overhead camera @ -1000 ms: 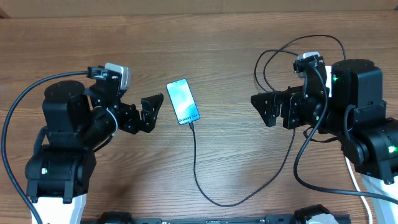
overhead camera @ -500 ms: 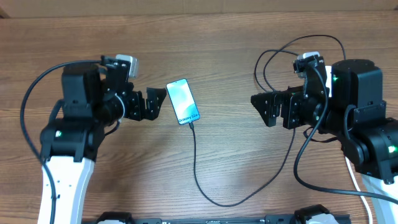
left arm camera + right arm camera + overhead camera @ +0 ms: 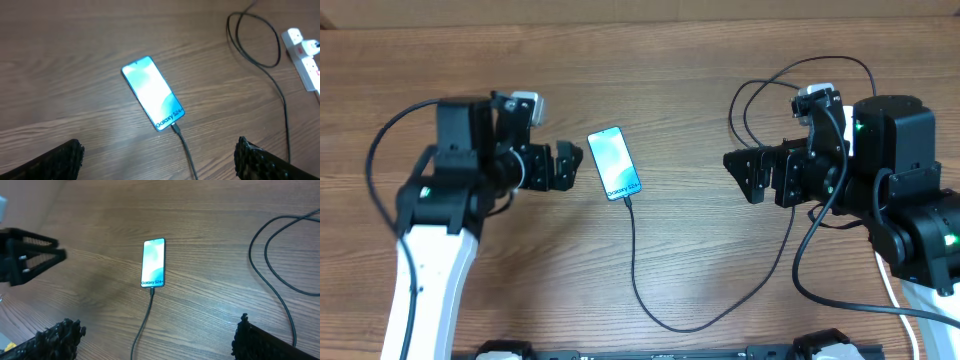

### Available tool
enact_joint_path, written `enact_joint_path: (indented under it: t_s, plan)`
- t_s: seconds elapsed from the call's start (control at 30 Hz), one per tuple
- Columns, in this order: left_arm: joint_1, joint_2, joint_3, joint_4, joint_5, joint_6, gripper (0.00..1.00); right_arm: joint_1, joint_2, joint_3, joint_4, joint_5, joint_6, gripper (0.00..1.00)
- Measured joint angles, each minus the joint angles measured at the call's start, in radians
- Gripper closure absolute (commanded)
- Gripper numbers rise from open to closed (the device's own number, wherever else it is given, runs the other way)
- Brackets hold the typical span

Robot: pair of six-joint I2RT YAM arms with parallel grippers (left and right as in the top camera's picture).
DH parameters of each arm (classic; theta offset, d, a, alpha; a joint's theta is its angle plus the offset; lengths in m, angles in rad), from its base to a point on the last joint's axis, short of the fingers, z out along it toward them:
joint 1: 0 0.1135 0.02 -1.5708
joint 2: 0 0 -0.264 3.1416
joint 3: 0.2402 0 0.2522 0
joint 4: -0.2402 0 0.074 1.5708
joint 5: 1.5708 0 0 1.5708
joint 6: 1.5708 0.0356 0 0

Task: Plug charger to phone and switch on socket

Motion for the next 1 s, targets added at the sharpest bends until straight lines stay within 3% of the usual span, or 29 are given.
enact_joint_path:
  t_s: [0.33, 0.53, 0.73, 1.0]
  plan:
    - [0.026, -0.430, -0.011, -0.023, -0.121, 0.001, 0.01, 0.000, 0.000, 0.000, 0.000, 0.000, 0.000, 0.00]
    - [0.112, -0.661, -0.163, 0.047, -0.159, 0.001, 0.01, 0.000, 0.000, 0.000, -0.001, 0.000, 0.000, 0.00]
    - [0.188, -0.868, -0.449, 0.230, -0.151, -0.008, 0.00, 0.000, 0.000, 0.000, 0.000, 0.000, -0.001, 0.00]
    - [0.220, -1.078, -0.864, 0.649, -0.109, -0.148, 0.01, 0.000, 0.000, 0.000, -0.001, 0.000, 0.000, 0.00]
